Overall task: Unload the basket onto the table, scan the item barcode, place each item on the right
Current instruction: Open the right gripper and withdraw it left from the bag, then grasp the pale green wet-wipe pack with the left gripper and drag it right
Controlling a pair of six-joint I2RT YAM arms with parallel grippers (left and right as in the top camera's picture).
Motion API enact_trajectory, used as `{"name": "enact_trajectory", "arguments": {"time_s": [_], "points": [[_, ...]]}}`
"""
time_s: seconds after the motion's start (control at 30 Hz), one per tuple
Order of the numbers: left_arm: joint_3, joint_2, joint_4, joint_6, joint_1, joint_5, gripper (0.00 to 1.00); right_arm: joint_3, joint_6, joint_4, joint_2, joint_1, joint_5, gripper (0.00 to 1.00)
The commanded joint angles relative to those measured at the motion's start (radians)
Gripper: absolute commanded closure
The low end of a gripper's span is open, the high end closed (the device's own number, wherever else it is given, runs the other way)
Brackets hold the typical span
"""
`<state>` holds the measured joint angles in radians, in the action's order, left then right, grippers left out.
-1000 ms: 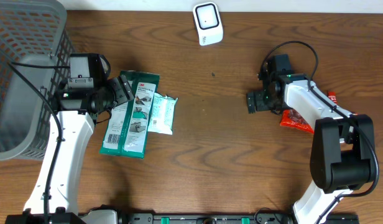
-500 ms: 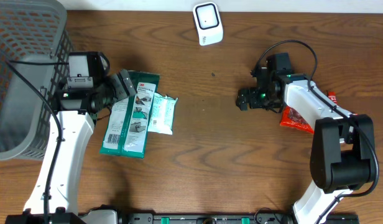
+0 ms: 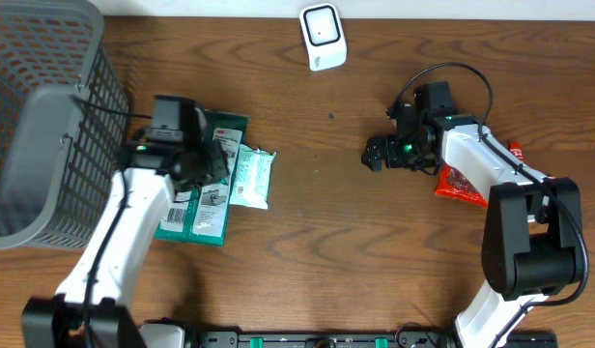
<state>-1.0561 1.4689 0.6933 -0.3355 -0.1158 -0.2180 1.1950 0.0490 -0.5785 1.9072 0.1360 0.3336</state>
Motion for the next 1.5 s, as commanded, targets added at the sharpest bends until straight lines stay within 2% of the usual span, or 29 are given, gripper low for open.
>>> {"name": "enact_trajectory", "arguments": {"time_s": [0.0,0.2,0.3,0.6,0.7,0.97,1.33,1.47], "points": [[0.005,0.060,-0.036,0.010,-0.037,0.058,0.92,-0.002,0.006,0.004,-0.003,0.000,0.041,0.01],[0.005,0.158,-0.150,0.032,-0.054,0.063,0.91,-0.002,0.006,0.007,-0.003,0.015,0.041,0.01],[0.005,0.206,-0.198,0.032,-0.054,0.129,0.90,-0.002,0.006,0.012,-0.003,0.024,0.042,0.01],[0.005,0.340,-0.231,0.031,-0.054,0.158,0.87,-0.002,0.006,0.018,-0.003,0.036,0.041,0.01],[0.005,0.370,-0.227,0.031,-0.054,0.122,0.87,-0.002,0.006,0.018,-0.003,0.036,0.041,0.01],[0.005,0.381,-0.228,0.031,-0.054,-0.081,0.86,-0.002,0.006,0.018,-0.003,0.036,0.041,0.01],[0.005,0.381,-0.233,0.024,-0.101,-0.089,0.86,-0.002,0.014,0.030,-0.003,0.036,0.043,0.01],[0.005,0.381,-0.262,0.024,-0.157,-0.088,0.85,-0.002,0.137,0.048,-0.003,0.036,0.066,0.01]]}}
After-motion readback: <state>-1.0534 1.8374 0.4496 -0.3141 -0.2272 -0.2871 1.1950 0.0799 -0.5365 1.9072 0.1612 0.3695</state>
